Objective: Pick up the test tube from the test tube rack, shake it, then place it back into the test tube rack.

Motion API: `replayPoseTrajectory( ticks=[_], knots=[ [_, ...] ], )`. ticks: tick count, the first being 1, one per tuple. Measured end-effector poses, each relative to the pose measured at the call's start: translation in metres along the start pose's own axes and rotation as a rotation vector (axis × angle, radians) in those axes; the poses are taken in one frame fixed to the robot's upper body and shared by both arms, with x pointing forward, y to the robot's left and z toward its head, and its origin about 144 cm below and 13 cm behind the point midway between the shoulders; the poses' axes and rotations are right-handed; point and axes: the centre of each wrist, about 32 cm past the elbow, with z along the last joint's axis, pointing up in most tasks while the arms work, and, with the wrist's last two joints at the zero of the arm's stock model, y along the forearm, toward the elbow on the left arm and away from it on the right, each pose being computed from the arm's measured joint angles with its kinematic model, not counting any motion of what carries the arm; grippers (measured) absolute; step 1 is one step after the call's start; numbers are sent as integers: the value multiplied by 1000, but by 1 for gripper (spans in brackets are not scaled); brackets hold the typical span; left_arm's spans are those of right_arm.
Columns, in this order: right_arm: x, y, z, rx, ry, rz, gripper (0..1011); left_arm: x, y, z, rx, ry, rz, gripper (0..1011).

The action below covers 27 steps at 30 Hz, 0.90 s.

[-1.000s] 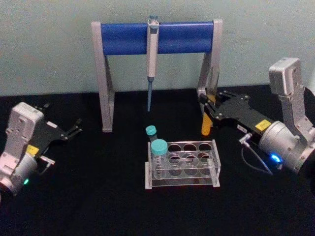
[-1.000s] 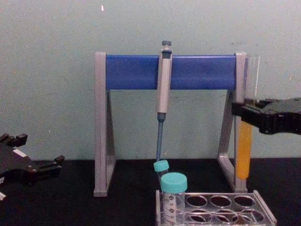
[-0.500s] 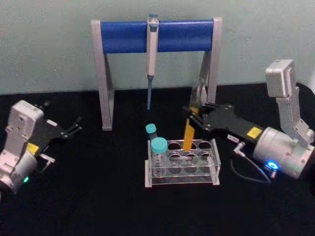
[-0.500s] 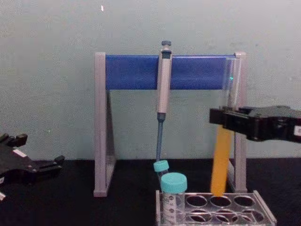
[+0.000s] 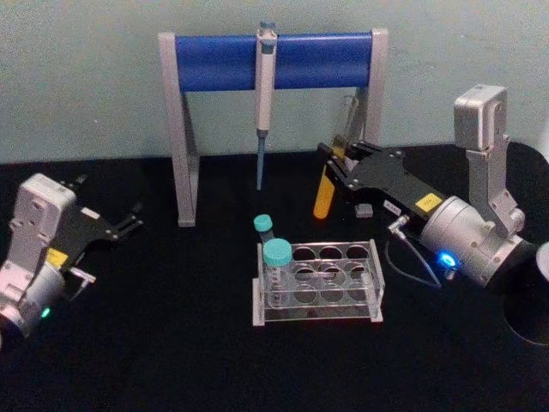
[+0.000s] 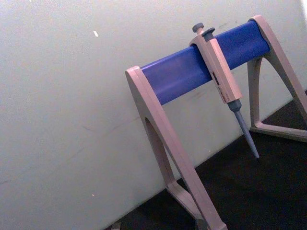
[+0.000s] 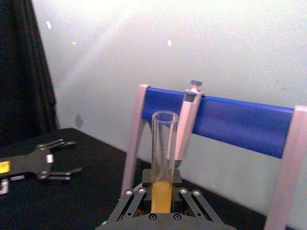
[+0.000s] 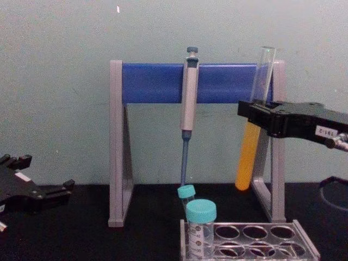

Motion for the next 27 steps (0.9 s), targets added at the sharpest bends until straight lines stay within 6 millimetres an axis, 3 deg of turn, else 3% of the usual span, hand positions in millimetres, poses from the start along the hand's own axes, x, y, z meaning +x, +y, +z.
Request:
replayPoseTrajectory(
  ticks=[27],
  knots=[
    [4,-4,1,-23,-61,-61,225,0,0,0,0,0,0,1001]
  ],
)
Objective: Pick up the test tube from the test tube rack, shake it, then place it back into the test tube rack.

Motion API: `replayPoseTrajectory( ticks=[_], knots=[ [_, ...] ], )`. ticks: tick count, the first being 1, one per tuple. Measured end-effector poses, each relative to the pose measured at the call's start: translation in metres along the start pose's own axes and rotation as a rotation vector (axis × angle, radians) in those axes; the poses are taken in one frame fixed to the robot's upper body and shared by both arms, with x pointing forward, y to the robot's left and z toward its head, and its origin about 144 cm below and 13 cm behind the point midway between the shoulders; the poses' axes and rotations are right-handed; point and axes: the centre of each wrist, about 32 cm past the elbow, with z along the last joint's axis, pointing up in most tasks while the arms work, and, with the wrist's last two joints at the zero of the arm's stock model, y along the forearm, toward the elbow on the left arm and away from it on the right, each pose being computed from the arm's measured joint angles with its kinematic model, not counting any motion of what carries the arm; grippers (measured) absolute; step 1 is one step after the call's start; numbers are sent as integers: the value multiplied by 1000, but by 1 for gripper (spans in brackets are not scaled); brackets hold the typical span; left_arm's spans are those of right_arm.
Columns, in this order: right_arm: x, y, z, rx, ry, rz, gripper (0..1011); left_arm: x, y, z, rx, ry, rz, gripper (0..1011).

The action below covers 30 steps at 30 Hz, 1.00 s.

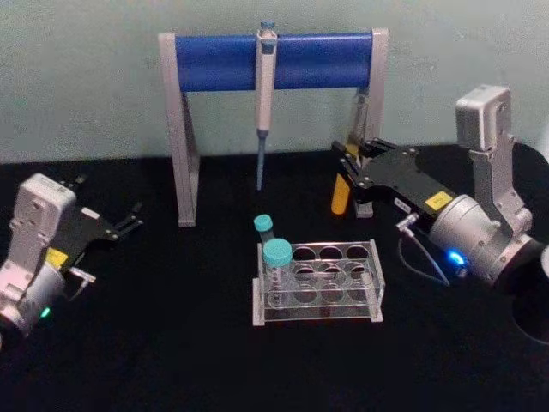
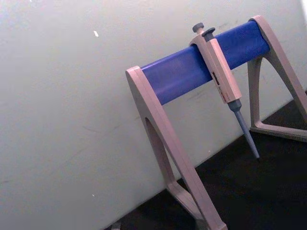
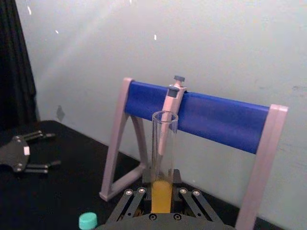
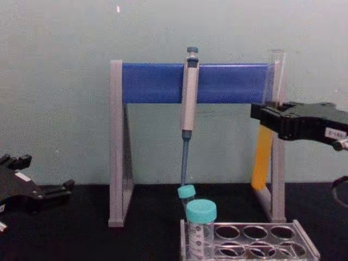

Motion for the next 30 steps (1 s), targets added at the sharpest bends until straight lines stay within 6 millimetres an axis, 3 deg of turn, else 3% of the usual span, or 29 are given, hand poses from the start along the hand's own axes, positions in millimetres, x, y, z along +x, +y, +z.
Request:
replayPoseTrajectory(
  ticks=[16,22,30],
  knots=[
    [3,-34,9,-114,-50,96,225,0,0,0,0,0,0,1001],
    [-2,-32,10,-115,-6,167,225,0,0,0,0,0,0,1001],
    [-7,-13,5,-60,46,191,225,0,0,0,0,0,0,1001]
  ],
)
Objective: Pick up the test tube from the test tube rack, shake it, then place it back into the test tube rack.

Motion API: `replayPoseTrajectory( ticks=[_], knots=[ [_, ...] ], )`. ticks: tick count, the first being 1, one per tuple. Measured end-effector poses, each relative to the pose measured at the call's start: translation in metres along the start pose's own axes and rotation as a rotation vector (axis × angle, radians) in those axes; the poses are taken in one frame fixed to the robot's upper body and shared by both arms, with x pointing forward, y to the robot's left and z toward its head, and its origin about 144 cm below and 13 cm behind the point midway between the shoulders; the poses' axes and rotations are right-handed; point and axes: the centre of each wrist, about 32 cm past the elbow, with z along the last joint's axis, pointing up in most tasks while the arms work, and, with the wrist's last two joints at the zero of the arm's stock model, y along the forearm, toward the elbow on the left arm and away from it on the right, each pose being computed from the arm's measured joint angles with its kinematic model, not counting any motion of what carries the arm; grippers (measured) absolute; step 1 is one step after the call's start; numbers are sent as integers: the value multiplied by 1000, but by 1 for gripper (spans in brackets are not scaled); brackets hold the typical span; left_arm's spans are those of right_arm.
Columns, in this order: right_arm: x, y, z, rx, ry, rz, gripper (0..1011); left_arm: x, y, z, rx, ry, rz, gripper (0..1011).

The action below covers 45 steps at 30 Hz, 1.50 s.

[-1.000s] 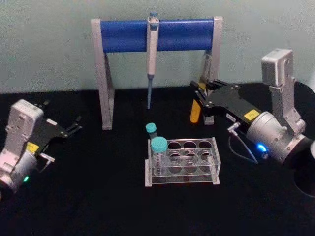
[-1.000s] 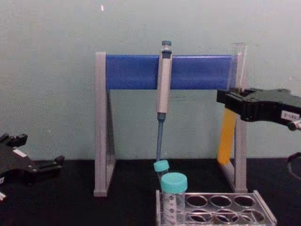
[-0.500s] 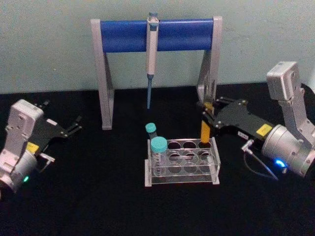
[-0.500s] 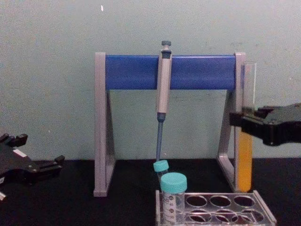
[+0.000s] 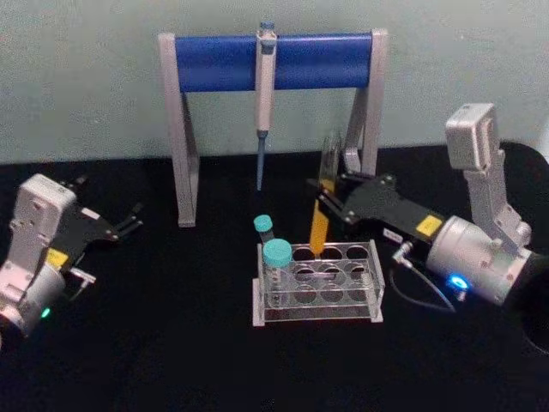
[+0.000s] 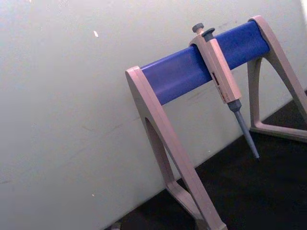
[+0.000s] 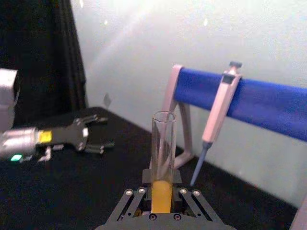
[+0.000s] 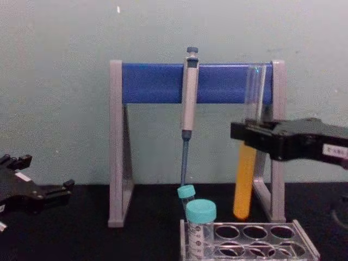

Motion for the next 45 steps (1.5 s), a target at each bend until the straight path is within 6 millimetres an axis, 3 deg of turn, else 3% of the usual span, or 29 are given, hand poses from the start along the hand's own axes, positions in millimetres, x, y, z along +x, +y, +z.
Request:
replayPoseTrajectory(
  ticks=[10,45],
  knots=[
    [7,19,-6,65,-3,-119,225,0,0,0,0,0,0,1001],
    [10,17,-5,55,-29,-176,225,0,0,0,0,0,0,1001]
  ],
)
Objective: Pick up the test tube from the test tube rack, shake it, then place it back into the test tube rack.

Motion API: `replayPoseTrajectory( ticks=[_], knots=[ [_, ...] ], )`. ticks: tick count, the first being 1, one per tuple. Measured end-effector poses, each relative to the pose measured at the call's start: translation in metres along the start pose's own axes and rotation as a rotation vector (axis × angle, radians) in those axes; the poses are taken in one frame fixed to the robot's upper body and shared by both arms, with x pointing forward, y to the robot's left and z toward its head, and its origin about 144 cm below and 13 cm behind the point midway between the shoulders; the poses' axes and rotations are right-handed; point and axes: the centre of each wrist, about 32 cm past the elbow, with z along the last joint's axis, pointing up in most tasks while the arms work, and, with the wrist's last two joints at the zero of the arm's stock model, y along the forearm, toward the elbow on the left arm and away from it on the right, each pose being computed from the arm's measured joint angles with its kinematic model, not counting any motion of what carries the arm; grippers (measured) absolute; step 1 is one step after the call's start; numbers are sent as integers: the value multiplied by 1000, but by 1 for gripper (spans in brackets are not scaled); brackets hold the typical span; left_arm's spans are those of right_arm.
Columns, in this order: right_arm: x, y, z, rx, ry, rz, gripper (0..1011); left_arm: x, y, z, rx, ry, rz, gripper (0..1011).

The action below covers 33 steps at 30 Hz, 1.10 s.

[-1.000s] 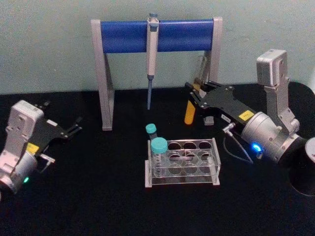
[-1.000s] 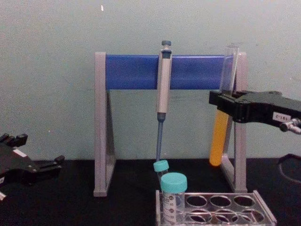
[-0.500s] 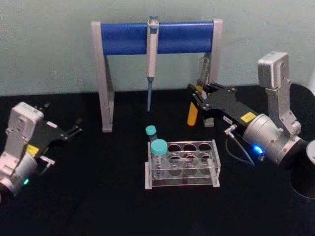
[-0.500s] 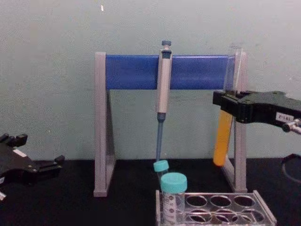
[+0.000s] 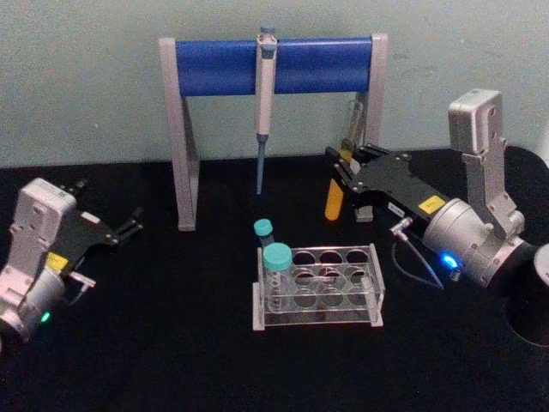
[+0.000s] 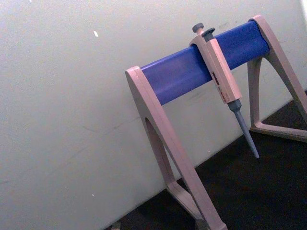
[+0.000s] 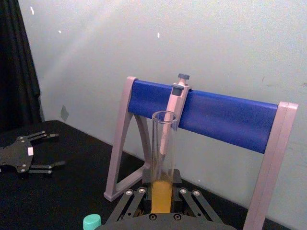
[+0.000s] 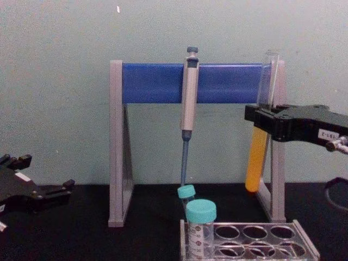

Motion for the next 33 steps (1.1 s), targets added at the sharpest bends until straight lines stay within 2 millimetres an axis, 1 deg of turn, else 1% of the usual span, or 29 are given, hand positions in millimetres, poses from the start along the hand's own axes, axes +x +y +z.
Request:
replayPoseTrajectory(
  ticks=[33],
  knots=[
    [0,-3,2,3,3,9,225,0,0,0,0,0,0,1001]
  ],
)
